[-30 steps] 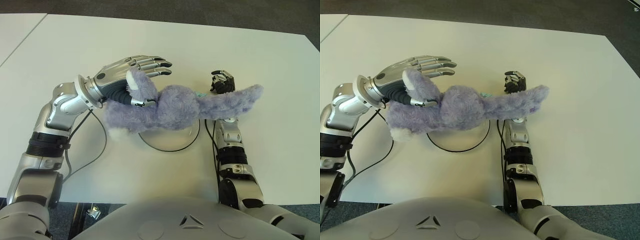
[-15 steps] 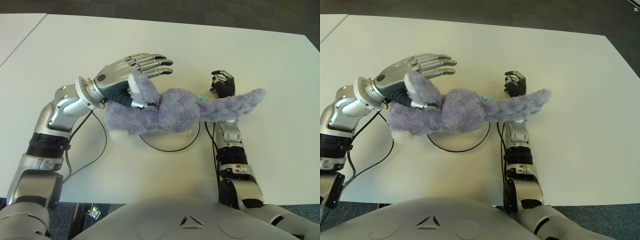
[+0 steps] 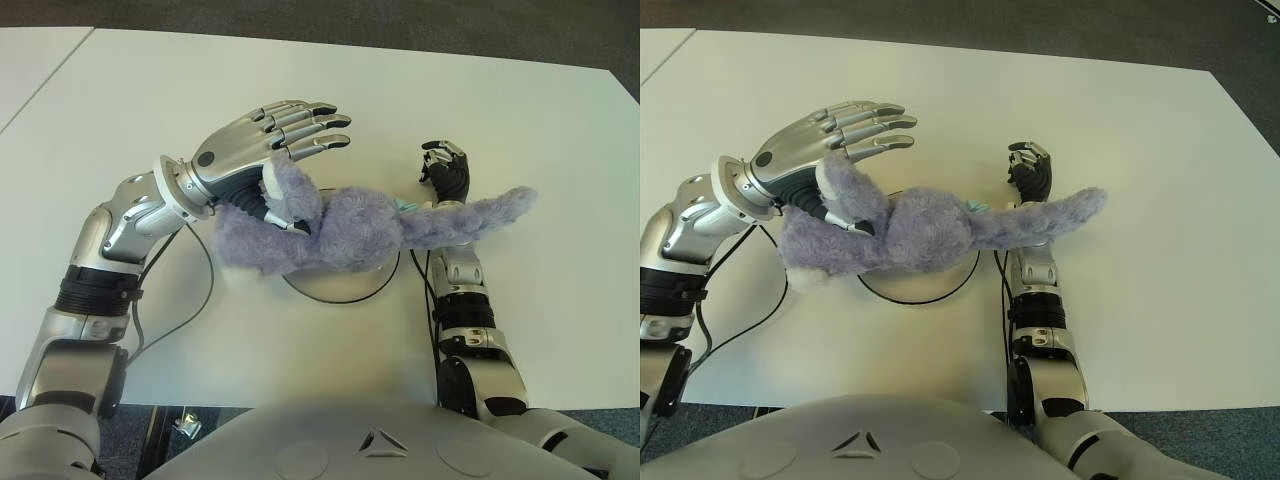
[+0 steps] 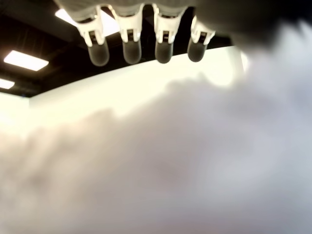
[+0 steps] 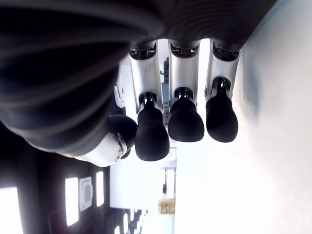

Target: Put the doll into the plate.

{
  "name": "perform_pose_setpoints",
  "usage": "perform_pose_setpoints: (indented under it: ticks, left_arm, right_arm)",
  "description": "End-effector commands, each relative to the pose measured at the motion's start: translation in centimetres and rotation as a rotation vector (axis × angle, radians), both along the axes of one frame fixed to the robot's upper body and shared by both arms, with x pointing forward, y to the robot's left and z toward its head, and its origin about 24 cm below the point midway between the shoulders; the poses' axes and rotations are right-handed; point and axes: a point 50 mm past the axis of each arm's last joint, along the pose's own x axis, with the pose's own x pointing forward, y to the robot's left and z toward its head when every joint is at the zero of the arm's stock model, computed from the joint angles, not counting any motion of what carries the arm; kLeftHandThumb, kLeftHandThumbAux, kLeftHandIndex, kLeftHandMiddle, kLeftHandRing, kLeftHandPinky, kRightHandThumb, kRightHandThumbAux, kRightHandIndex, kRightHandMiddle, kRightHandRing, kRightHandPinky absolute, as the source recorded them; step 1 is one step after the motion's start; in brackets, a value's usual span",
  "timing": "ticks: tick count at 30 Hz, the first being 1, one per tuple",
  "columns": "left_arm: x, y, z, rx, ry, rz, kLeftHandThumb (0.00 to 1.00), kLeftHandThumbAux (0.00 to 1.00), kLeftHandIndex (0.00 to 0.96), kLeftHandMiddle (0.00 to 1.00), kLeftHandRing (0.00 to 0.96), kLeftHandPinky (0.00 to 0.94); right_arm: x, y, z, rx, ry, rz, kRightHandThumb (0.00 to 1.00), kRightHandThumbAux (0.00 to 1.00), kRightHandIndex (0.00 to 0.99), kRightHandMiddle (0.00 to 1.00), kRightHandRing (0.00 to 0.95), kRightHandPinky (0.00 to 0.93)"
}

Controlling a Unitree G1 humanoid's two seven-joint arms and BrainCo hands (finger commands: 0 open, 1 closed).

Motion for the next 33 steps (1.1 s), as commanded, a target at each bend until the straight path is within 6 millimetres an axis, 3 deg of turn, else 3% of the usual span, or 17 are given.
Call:
perform_pose_setpoints:
  ticks: [1, 13, 33]
  left_arm:
    - [0.2, -0.5, -0.5, 0.003, -0.007, 0.004, 0.09, 0.233, 0.0, 0.0, 0.0, 0.0]
    - [0.5, -1.3, -0.9, -0.008, -0.039, 0.035, 0.179, 0.19, 0.0, 0.0, 0.0, 0.0]
    - [1.6, -5.1, -1.0, -0.045, -0.07, 0.011, 0.266, 0.208, 0.0, 0.0, 0.0, 0.0]
  right_arm:
    - [-0.8, -0.1, -2.3, 0.014, 0.1, -0.008, 0.712, 0.713, 0.443, 0.771, 0.773, 0.719]
    - [-0.6, -0.1, -2.2, 0.015, 0.109, -0.016, 0.714, 0.712, 0.443, 0.761, 0.754, 0.745]
    - [-0.7, 0.0, -2.0, -0.014, 0.144, -0.054, 0.711, 0.714, 0.441, 0.731, 0.727, 0.72]
